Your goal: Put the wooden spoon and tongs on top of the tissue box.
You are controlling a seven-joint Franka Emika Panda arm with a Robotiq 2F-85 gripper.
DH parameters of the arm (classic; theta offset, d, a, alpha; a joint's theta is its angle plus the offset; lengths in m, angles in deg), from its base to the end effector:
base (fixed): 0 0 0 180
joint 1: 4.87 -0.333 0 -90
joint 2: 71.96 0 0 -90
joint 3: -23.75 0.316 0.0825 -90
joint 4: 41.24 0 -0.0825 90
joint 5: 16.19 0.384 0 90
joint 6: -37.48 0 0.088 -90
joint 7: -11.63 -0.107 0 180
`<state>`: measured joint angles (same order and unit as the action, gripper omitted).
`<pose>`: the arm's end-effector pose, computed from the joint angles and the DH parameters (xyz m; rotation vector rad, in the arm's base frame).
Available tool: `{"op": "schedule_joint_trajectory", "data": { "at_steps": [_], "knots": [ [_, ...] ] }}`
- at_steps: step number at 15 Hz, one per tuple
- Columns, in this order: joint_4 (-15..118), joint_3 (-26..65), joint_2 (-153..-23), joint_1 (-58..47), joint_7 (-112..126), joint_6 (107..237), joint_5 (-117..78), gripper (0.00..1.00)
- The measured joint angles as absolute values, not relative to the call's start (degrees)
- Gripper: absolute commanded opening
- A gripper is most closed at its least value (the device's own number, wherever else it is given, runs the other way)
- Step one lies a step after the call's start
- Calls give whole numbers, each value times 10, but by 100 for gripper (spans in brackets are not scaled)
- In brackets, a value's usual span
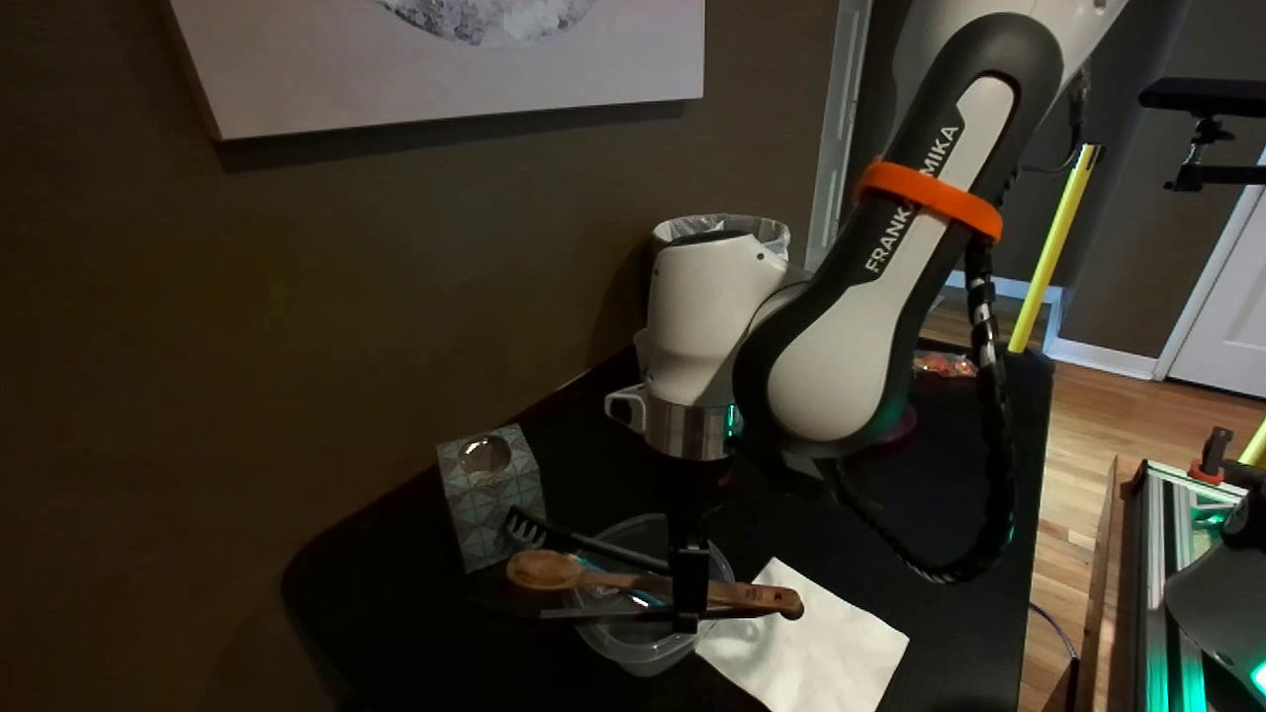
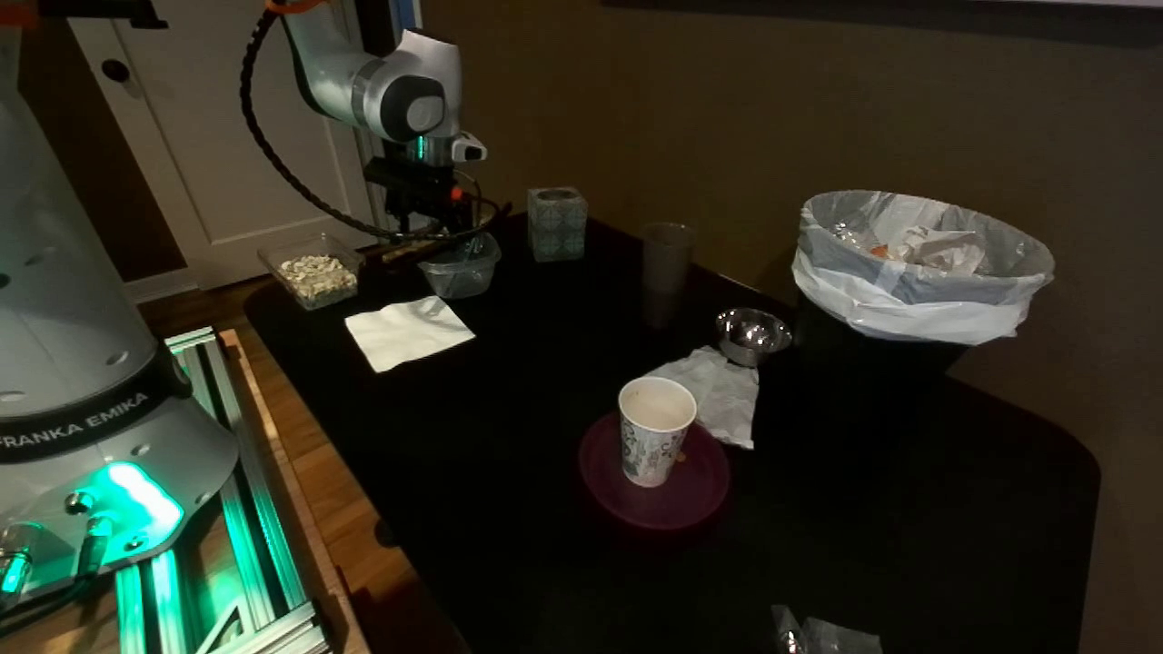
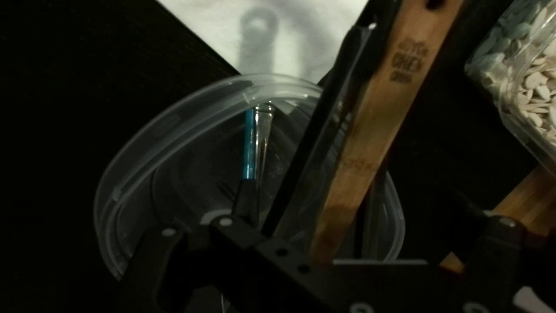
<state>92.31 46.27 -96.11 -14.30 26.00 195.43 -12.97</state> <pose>0.4380 0.2810 0.1735 -2.7689 -1.0465 -0.0062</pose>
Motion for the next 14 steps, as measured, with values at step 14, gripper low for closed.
{"op": "schedule_joint_trajectory", "data": {
  "at_steps": [14],
  "knots": [
    [917,441,-963,-173,236,1957,-138,100]
  ]
}}
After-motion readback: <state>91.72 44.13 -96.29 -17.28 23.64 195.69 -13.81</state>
